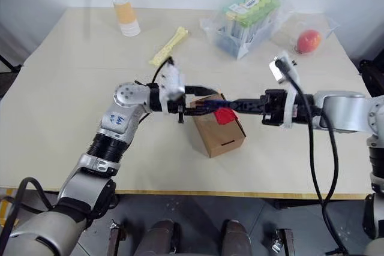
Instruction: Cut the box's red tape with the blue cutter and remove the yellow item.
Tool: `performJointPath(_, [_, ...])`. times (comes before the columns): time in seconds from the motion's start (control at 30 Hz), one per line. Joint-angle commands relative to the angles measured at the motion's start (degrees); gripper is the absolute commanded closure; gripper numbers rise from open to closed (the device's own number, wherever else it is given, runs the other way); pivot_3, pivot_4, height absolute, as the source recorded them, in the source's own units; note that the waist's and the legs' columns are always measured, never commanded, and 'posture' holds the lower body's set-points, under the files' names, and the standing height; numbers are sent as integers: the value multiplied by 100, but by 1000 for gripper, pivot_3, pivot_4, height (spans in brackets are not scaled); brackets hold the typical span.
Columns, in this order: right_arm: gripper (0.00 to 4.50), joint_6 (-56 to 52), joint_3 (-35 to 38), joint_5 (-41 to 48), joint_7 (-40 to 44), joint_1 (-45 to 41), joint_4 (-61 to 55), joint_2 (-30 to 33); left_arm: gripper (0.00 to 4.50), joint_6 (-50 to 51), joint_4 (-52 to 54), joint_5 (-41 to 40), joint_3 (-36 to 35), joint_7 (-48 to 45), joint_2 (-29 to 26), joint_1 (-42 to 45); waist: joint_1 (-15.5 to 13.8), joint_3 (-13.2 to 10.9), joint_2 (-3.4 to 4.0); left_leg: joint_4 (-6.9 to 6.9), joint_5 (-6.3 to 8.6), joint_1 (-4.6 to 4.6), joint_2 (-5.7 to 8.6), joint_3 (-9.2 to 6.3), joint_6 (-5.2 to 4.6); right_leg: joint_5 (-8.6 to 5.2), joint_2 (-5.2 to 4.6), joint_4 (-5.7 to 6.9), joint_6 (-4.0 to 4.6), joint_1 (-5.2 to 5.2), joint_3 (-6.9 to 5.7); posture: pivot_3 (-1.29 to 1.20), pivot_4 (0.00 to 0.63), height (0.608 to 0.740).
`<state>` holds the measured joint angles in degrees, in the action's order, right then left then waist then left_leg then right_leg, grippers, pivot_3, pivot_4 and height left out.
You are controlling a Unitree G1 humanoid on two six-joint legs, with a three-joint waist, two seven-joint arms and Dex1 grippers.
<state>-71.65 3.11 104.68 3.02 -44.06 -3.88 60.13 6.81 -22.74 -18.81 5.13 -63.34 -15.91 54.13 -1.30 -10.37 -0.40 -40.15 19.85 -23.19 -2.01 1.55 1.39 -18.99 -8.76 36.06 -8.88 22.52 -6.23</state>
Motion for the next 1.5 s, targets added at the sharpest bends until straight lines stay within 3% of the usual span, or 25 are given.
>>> performJointPath(0.03, [4336,-86,202,89,-468,-275,-43,586,2229,641,-13,-755,-1033,123,-591,642,12,-1,-2,0,0,0,-2,-4,0,0,1,2,0,0,-2,0,150,740])
performJointPath(0.2, [4336,-698,-279,-973,-353,-1114,-336,984,2229,46,-646,358,-238,142,-759,455,2,20,33,13,0,20,1,5,0,0,0,-1,0,-10,2,0,150,740])
performJointPath(0.3, [4336,-911,-445,-1274,-307,-1484,-200,760,2829,-25,-692,518,18,171,-420,290,-49,11,17,4,0,10,1,3,0,2,0,-4,-3,-13,-2,0,150,740])
performJointPath(0.43, [4336,-1215,-652,-1952,-53,-1773,-319,562,4105,-102,-835,787,304,330,-54,182,-22,-2,-4,-5,-2,-15,3,5,-4,16,0,-6,-8,7,0,0,150,740])
performJointPath(0.5, [4336,-1303,-703,-2289,74,-1816,-415,476,4500,-117,-877,939,433,440,82,137,-7,0,-2,5,-2,-9,2,5,-3,16,0,-6,-8,7,0,0,150,740])
performJointPath(1.07, [4336,-1804,-191,-3505,679,-1672,-546,-444,4500,412,-744,1379,734,788,247,16,-7,1,0,3,-2,-5,2,8,-3,16,0,-4,-8,6,1,0,150,740])
performJointPath(1.5, [4336,-1925,6,-4348,1176,-1384,-814,-678,4500,682,-352,1427,837,729,191,-257,-1,4,5,3,-2,1,2,9,-3,16,0,1,-7,5,5,0,150,740])
